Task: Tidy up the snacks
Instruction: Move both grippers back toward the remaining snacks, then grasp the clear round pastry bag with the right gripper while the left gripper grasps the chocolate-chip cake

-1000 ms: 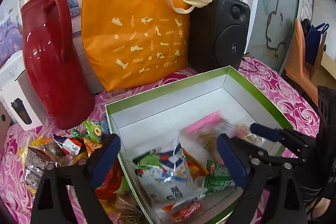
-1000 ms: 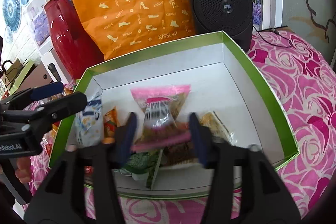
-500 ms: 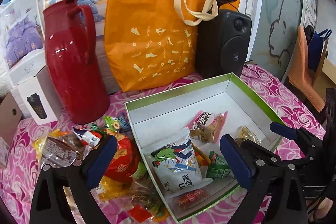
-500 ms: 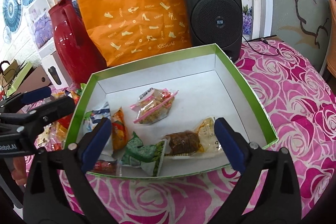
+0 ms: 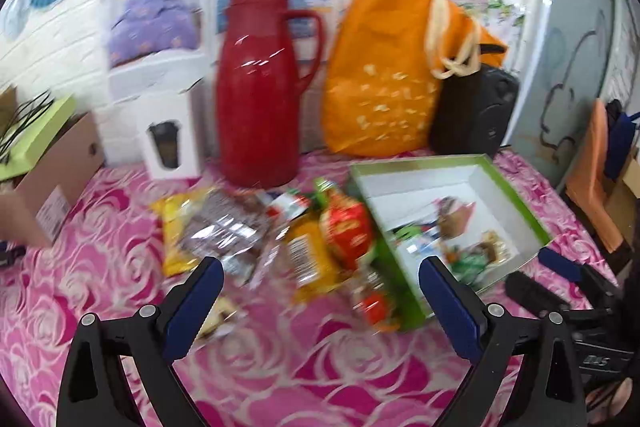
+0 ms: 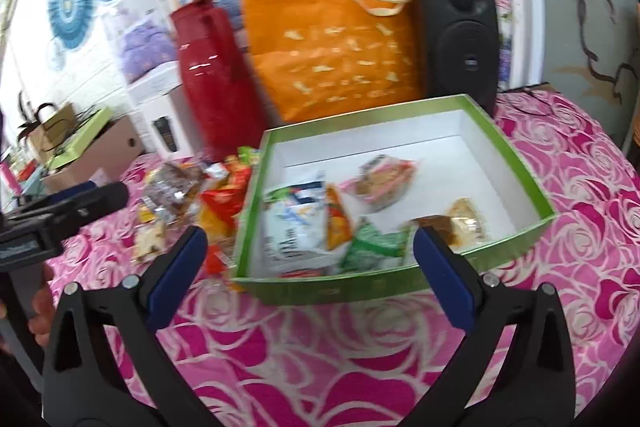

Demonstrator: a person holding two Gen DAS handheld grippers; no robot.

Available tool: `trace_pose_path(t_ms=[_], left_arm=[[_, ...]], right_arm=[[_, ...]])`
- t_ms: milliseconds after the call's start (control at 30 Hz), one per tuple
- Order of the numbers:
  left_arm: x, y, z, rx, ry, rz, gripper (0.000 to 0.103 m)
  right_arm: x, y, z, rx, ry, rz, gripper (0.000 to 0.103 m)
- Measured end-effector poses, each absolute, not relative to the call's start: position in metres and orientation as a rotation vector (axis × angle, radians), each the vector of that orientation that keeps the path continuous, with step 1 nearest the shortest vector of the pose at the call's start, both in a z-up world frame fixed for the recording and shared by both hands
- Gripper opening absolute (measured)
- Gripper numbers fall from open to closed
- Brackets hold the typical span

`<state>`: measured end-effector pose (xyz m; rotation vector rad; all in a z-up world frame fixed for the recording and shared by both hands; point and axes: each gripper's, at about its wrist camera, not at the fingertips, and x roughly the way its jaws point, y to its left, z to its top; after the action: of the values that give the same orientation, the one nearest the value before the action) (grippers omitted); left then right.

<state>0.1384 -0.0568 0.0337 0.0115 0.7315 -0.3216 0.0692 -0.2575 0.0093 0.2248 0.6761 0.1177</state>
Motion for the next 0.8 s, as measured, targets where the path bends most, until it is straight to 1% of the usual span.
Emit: trace_pose_path(t_ms=[233,300,333,400,500,533,600,767,800], left_arm=[[0.129,0.007,0.006,-0.003,0.765,-0.214,0.100],[0.128,0.021,0.000,-0.015,0.769,-0.199,0.100],[0.127,0.028,-0.002,-0.023,0.773,-0.191,0.100],[0.125,0.041,-0.007,-0.037,0.779,-0.184,0.100],[0.124,0.053,-0.013,-0.044,0.790,-0.189,0.100],[0.123,0.055,-0.015,-0.039,0.794,-0.193,0.100],[0.123,0.057,-0.018,-0.029,0.798,-0.200,0.100],[0.130,0.056,-0.027,-0.027,0.815,-0.239,0.099],[0.134,0.054,-0.029,-0.025,0.819,-0.245,0.099]], right_arm=[[0.077,-0.197,-0.007,0.074,0.740,0.224,0.102],[0.082,-0.182,-0.010,0.024,0.749,0.225,0.091],[0.088,-0.171,-0.013,-0.018,0.759,0.215,0.088],[0.096,-0.158,-0.021,-0.079,0.776,0.204,0.074],[0.109,-0.139,-0.033,-0.153,0.801,0.181,0.062],[0.113,-0.134,-0.037,-0.178,0.806,0.171,0.060],[0.119,-0.124,-0.046,-0.244,0.813,0.149,0.053],[0.133,-0.114,-0.070,-0.382,0.845,0.060,0.041],[0.131,-0.112,-0.069,-0.399,0.833,0.062,0.031]])
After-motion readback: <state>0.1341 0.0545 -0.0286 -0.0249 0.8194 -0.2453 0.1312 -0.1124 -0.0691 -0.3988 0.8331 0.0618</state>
